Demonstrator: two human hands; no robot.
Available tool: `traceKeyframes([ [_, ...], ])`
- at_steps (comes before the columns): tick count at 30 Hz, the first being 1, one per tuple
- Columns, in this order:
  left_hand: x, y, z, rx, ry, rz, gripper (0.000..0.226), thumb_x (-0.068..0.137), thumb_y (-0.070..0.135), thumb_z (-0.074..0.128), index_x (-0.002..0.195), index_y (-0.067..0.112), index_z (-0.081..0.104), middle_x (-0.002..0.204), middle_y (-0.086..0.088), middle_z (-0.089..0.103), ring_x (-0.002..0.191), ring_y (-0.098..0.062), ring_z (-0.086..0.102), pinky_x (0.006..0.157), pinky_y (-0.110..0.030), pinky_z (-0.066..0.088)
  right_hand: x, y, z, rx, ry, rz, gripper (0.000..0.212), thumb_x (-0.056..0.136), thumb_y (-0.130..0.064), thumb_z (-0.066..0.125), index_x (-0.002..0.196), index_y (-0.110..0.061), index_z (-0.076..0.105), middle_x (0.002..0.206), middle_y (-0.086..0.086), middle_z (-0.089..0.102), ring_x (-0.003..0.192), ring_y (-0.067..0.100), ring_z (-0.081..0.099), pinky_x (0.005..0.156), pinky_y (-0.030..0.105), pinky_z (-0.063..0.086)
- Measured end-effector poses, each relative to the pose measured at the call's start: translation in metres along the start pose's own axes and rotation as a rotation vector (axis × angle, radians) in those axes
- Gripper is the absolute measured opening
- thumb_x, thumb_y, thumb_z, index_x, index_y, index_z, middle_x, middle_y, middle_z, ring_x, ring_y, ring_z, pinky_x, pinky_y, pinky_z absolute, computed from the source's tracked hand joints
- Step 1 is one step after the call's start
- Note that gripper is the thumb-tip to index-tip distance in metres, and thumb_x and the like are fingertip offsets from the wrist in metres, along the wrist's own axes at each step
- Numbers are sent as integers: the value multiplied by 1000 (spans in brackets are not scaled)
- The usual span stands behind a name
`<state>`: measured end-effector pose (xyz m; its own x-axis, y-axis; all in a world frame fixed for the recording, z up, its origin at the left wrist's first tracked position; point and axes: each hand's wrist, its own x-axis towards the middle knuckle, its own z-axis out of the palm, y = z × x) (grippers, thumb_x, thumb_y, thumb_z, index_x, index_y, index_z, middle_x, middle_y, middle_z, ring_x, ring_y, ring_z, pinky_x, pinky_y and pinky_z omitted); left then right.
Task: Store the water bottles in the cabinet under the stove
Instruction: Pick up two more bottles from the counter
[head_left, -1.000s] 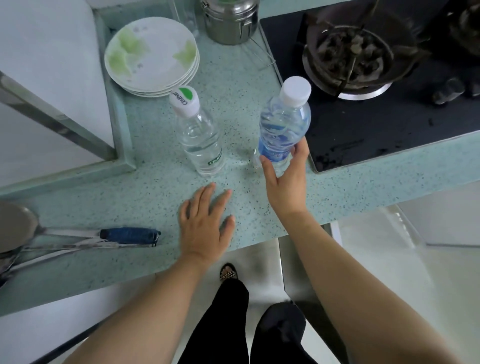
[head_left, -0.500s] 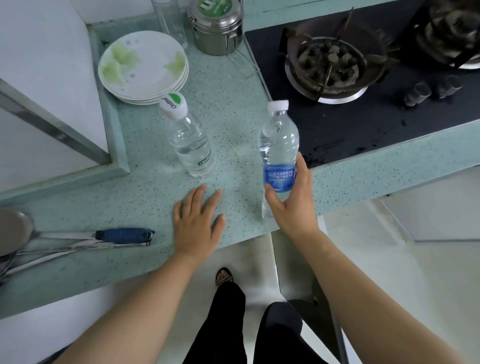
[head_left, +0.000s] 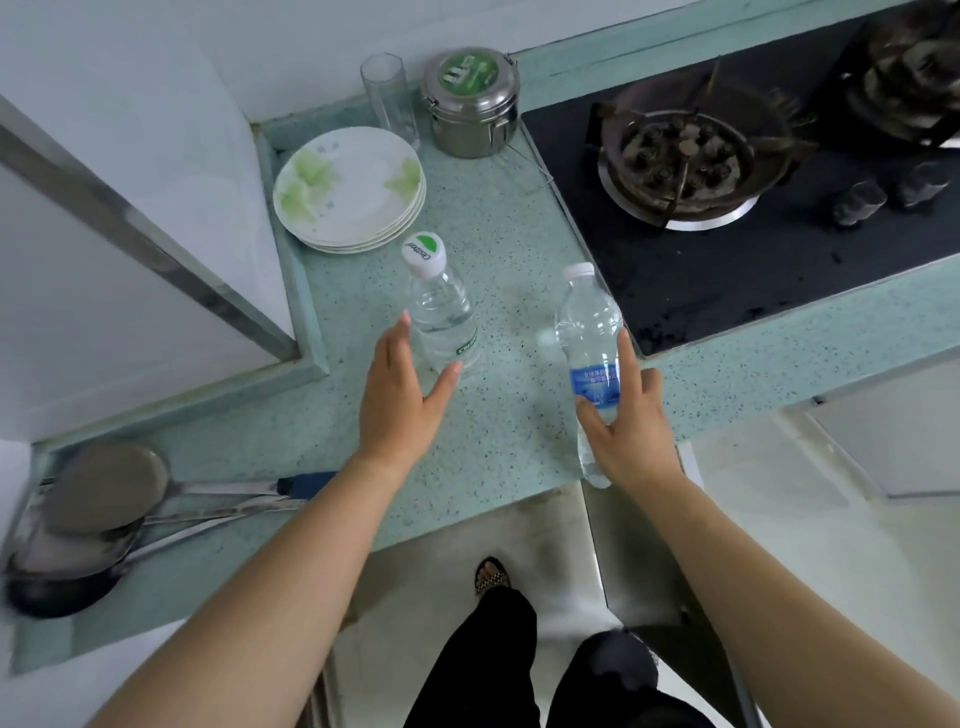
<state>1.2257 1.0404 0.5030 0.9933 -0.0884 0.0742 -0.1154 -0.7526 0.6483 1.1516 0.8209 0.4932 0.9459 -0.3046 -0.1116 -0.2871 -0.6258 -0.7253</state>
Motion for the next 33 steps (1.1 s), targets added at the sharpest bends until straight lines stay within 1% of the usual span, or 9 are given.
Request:
traceKeyframes([
  [3, 26, 7, 3, -168, -60, 31, 86, 84, 39, 61, 147, 9, 10, 149, -10, 31, 132, -19, 37, 96, -15, 30, -2, 3, -5, 1, 2, 56, 78, 90, -28, 53, 145, -39, -2, 109, 0, 31, 62, 11, 49, 49, 18, 35],
  [8, 55, 17, 13, -272, -114, 91, 87, 83, 43, 60, 147, 22, 3, 150, -9, 28, 134, -22, 36, 107, -36, 36, -4, 7, -17, 27, 44, 152, 80, 91, -30, 51, 144, -41, -8, 113, -3, 31, 73, 14, 52, 62, 26, 43],
  [10, 67, 28, 20, -267, -108, 110, 86, 84, 42, 60, 147, 19, 6, 151, -10, 25, 135, -22, 33, 108, -35, 33, -8, 9, -24, 38, 68, 192, 80, 91, -29, 50, 144, -40, -10, 114, -5, 32, 81, 15, 51, 69, 28, 43],
  [12, 75, 42, 28, -209, -108, 116, 82, 86, 37, 60, 148, 18, 9, 149, -13, 26, 131, -25, 36, 99, -27, 34, -16, 12, -32, 53, 100, 227, 80, 91, -29, 49, 144, -40, -10, 116, -5, 34, 85, 15, 51, 72, 28, 41],
  [15, 72, 58, 41, -30, -139, 137, 78, 88, 42, 56, 148, 22, 10, 135, -19, 39, 113, -34, 50, 76, -34, 39, -34, 17, -48, 70, 150, 279, 79, 91, -28, 49, 145, -40, -7, 119, -2, 37, 82, 14, 53, 71, 26, 40],
  [17, 59, 66, 51, 47, -177, 130, 78, 87, 48, 53, 147, 26, 10, 125, -20, 45, 101, -38, 55, 68, -38, 40, -52, 24, -60, 61, 172, 298, 77, 92, -29, 49, 144, -39, -7, 121, -2, 36, 82, 14, 50, 71, 26, 40],
  [22, 0, 93, 75, 115, -323, 118, 79, 85, 53, 54, 147, 32, 10, 116, -21, 46, 93, -38, 55, 66, -36, 38, -106, 49, -86, 85, 275, 406, 77, 91, -29, 50, 145, -40, -4, 125, 0, 37, 89, 14, 47, 74, 26, 38],
  [30, -112, 169, 121, 61, -517, 138, 79, 82, 57, 55, 144, 41, 11, 109, -11, 44, 88, -26, 50, 70, -31, 38, -207, 124, -138, 186, 388, 550, 78, 91, -24, 53, 145, -39, -2, 127, 3, 38, 99, 18, 52, 78, 28, 41],
  [33, -158, 207, 145, 69, -583, 204, 78, 81, 60, 54, 144, 43, 10, 118, -12, 45, 100, -28, 52, 73, -31, 39, -248, 160, -165, 219, 416, 568, 78, 91, -24, 53, 145, -38, -1, 128, 3, 38, 99, 16, 50, 79, 27, 40],
])
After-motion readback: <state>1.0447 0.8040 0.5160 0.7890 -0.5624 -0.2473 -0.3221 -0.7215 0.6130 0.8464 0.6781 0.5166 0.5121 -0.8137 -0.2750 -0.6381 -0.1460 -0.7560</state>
